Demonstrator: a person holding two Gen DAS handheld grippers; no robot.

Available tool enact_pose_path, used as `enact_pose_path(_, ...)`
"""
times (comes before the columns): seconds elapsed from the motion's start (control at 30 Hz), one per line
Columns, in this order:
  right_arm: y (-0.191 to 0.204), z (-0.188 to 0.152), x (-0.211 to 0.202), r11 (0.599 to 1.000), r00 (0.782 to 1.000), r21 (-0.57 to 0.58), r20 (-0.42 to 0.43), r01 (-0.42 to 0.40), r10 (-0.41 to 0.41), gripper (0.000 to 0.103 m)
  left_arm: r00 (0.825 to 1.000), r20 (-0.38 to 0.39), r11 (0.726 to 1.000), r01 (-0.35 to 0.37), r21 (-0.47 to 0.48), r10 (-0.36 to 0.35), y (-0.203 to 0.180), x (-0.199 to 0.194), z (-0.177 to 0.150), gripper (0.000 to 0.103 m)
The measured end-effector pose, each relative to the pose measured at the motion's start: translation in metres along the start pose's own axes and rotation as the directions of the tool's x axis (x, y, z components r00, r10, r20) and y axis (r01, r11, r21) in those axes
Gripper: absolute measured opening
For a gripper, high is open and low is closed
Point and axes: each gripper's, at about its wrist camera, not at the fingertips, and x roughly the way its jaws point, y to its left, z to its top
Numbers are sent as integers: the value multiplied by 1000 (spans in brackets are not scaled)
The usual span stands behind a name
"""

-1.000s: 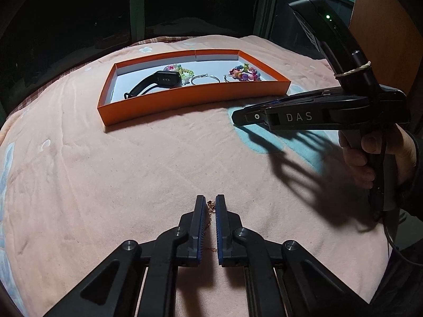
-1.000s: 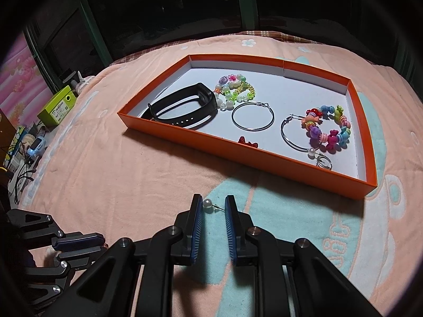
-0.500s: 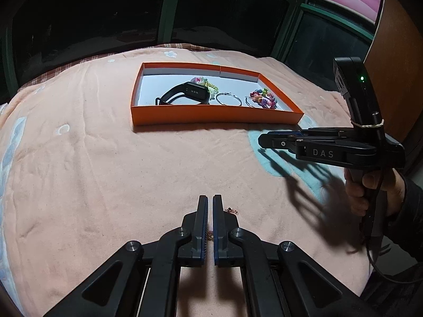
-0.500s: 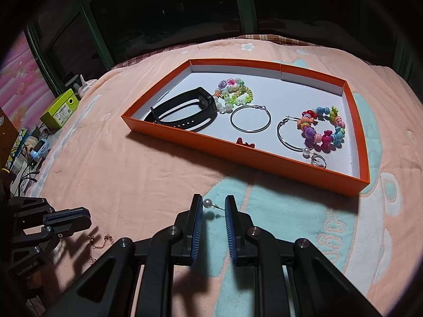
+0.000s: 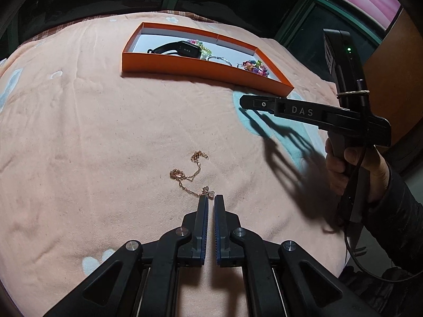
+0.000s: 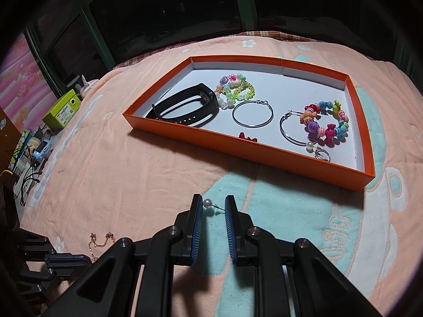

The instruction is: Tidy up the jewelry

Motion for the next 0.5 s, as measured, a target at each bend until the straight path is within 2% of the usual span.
enact_pose_path(0.2,-3,0,-1,1000,1000,9,5,-10,10,20,999,13,998,-52,-31,52,-5,0,-1,6)
enact_pose_path(0.37,-6,-1,-2,1000,1000,20,7,-16,16,20,995,11,995,-95,-19,95,-10,0,0,6)
enact_pose_path(0.47,-7,-2,-3,1000,1000,20,9,-20,19,20,995,10,995,-95,-23,95,-12,1,0,11)
enact_pose_path(0.5,-7,-2,-3,1000,1000,22,9,-21,21,20,996,9,996,-84,-33,84,-11,1,-1,18)
